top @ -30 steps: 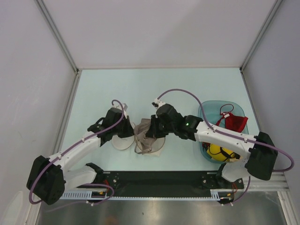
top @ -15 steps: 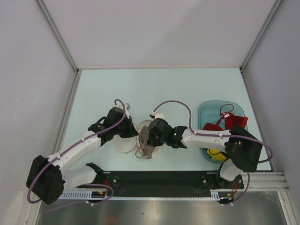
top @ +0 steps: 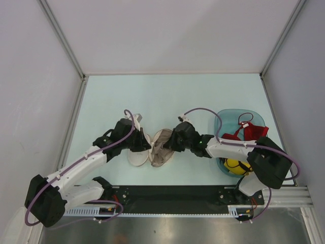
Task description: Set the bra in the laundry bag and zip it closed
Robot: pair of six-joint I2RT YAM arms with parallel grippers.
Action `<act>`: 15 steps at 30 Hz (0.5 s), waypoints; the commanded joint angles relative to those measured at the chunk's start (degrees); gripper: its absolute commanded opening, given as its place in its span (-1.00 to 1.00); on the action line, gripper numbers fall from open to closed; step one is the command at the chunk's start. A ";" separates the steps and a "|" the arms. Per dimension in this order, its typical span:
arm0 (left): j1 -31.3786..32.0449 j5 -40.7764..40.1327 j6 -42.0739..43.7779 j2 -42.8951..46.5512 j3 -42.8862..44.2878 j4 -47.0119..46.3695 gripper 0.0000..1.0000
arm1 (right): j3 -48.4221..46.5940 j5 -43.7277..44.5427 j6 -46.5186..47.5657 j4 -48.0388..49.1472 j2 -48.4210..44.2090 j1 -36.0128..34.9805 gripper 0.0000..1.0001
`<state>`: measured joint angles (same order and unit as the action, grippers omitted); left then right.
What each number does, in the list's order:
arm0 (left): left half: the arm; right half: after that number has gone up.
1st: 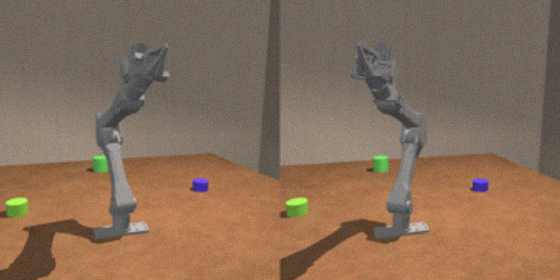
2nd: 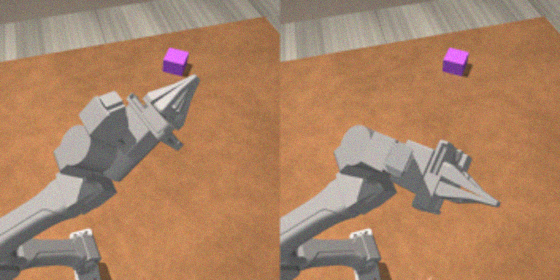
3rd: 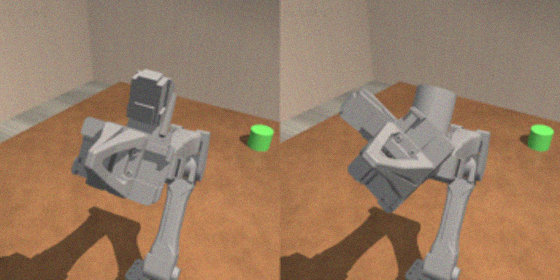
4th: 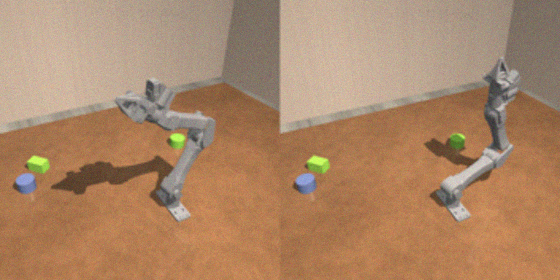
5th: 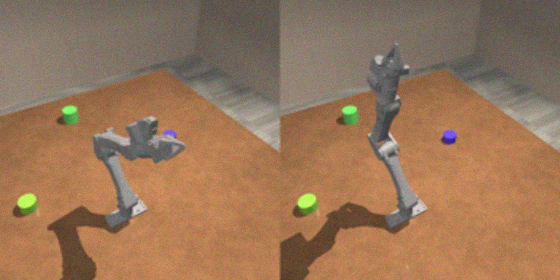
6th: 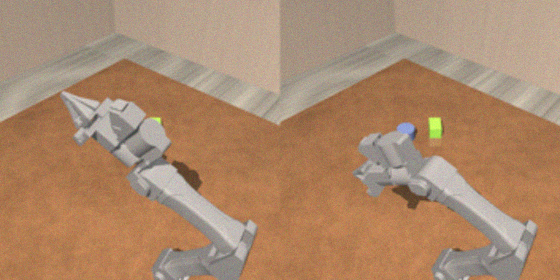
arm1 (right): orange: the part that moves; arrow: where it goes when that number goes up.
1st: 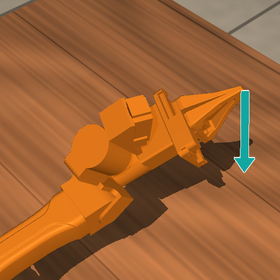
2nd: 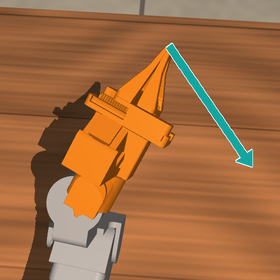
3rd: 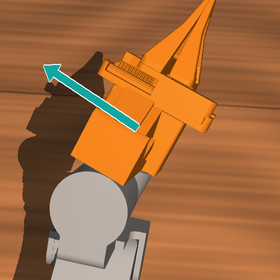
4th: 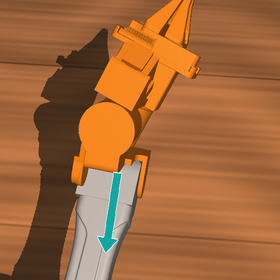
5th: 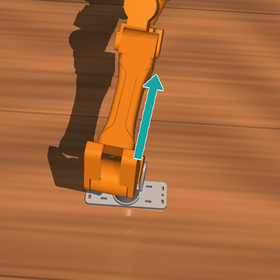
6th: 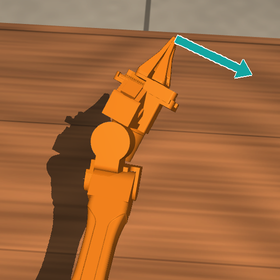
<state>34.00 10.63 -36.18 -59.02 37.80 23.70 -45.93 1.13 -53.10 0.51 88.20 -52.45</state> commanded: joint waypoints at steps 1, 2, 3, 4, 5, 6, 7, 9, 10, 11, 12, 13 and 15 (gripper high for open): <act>1.77 1.85 -1.78 1.90 -0.28 -0.68 -1.00 | 2.41 -2.62 -9.11 12.90 -3.12 -0.90 -1.00; 2.03 1.93 -1.87 1.90 0.08 -0.76 -1.00 | 2.51 -2.18 -11.56 13.80 -2.86 -1.08 -1.00; 2.82 1.76 -2.48 1.98 0.34 -0.68 -1.00 | 2.51 -1.75 -12.19 14.25 -2.34 -1.60 -1.00; 3.18 1.67 -2.84 2.16 0.69 -0.68 -1.00 | 2.34 -1.57 -13.07 15.38 -1.73 -1.87 -1.00; 3.70 1.67 -3.19 2.42 0.78 -0.94 -1.00 | 2.34 -1.65 -13.95 16.35 0.19 -2.04 -1.00; 4.49 1.50 -3.71 2.51 0.87 -1.03 -1.00 | 2.43 -1.48 -15.53 17.67 1.35 -2.13 -1.00; 4.76 0.80 -3.81 2.69 0.87 -1.12 -1.00 | 2.43 -1.39 -15.54 19.85 2.49 -2.57 -1.00; 4.94 0.09 -3.89 2.69 0.61 -1.12 -1.00 | 0.85 -1.47 -13.89 20.23 6.44 -2.75 -1.00; 4.94 -0.17 -3.89 2.60 0.17 -1.12 -1.00 | 0.50 -1.65 -13.00 21.79 7.85 -2.66 -1.00; 4.94 -0.09 -3.81 2.42 -0.09 -1.20 -1.00 | 0.41 -2.35 -11.86 22.77 8.99 -2.66 -1.00; 4.94 0.09 -4.15 2.34 -0.27 -1.81 -1.00 | -0.29 -2.97 -11.24 22.78 11.27 -2.57 -1.00; 4.85 0.26 -4.33 2.34 -0.88 -2.08 -1.00 | -0.82 -3.93 -9.23 21.82 12.07 -2.23 -1.00; 4.85 -0.26 -4.60 2.16 -0.89 -1.99 -1.00 | -2.22 -4.12 -7.20 19.10 12.69 -2.22 -1.00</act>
<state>38.35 10.17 -38.94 -57.65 37.21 23.73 -44.56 -2.28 -64.18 18.31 98.87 -54.74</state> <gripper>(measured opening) 0.011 0.102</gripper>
